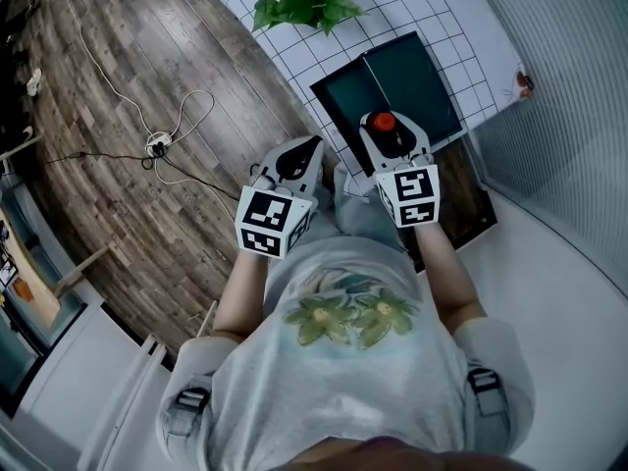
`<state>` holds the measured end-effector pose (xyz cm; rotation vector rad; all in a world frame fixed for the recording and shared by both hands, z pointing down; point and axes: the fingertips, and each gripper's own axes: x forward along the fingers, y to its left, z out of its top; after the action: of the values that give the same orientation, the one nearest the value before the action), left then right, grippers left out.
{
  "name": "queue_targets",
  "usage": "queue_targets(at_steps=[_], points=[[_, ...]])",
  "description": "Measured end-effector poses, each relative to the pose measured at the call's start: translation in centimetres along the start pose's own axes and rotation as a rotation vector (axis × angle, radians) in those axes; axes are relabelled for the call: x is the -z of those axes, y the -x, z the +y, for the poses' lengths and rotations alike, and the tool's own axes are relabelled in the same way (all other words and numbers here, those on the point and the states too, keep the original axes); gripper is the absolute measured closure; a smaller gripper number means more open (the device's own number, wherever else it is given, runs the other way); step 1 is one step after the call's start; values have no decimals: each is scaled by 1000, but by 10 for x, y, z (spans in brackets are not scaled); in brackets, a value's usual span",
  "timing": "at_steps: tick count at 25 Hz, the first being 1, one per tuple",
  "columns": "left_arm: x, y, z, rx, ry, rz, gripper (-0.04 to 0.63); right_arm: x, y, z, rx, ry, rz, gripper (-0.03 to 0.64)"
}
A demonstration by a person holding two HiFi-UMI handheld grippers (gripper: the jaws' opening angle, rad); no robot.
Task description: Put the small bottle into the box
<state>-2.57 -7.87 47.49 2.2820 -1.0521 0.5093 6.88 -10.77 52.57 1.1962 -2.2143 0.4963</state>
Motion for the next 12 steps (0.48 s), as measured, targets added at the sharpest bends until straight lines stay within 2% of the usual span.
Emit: queue_targets(at_steps=[12], points=[[-1, 0, 8, -11, 12, 5, 588, 3, -13, 6, -15, 34, 30, 408]])
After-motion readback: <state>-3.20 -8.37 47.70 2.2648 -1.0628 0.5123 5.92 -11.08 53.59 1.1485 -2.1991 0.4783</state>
